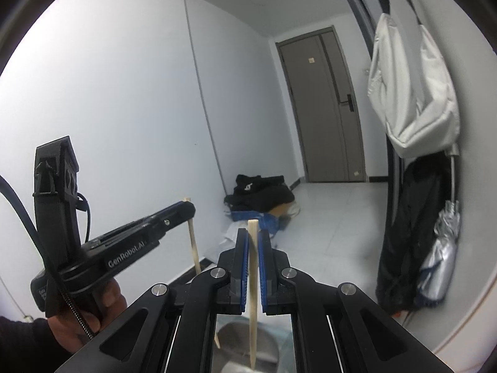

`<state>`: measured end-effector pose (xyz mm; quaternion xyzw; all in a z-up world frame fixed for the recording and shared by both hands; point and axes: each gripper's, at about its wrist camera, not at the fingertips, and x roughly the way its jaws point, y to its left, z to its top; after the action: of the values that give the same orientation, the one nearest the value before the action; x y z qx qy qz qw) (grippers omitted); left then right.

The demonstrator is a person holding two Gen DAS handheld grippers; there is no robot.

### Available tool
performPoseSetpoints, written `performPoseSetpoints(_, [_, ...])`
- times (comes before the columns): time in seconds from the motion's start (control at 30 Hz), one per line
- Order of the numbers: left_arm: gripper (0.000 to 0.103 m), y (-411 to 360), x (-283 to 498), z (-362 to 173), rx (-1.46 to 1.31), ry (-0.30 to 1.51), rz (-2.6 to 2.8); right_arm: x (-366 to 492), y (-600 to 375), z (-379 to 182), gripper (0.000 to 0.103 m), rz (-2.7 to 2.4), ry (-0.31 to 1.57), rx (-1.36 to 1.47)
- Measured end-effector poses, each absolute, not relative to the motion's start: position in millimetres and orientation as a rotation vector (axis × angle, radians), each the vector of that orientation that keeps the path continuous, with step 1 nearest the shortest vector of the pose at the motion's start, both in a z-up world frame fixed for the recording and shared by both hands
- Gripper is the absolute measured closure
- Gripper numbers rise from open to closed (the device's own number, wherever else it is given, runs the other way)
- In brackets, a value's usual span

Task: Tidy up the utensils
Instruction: 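Lift both held chopsticks and carry them above the white utensil holder, then lower both chopsticks into the holder and open both grippers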

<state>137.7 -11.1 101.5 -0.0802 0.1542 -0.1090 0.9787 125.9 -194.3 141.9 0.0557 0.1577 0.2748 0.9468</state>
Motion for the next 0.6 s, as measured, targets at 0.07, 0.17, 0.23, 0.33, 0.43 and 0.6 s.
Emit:
performPoseSetpoints(0.07, [0.102,-11,144,96,-0.154,0.317,-0.236,133,-191,139,0.098,0.572,0.309,0.098])
performPoseSetpoints(0.17, [0.102,-11,150,84,-0.135,0.324,-0.262,142,-185,130,0.098,0.589,0.303,0.056])
performPoseSetpoints(0.23, [0.102,-11,154,79,-0.133,0.326,-0.268,149,-181,120,0.098,0.596,0.321,0.036])
performPoseSetpoints(0.33, [0.102,-11,156,71,-0.127,0.327,-0.29,157,-180,106,0.098,0.616,0.35,0.035])
performPoseSetpoints(0.43, [0.102,-13,157,66,-0.118,0.337,-0.319,160,-177,95,0.098,0.634,0.361,0.027])
performPoseSetpoints(0.6, [0.102,-15,156,59,-0.103,0.368,-0.353,157,-172,75,0.098,0.66,0.398,-0.003])
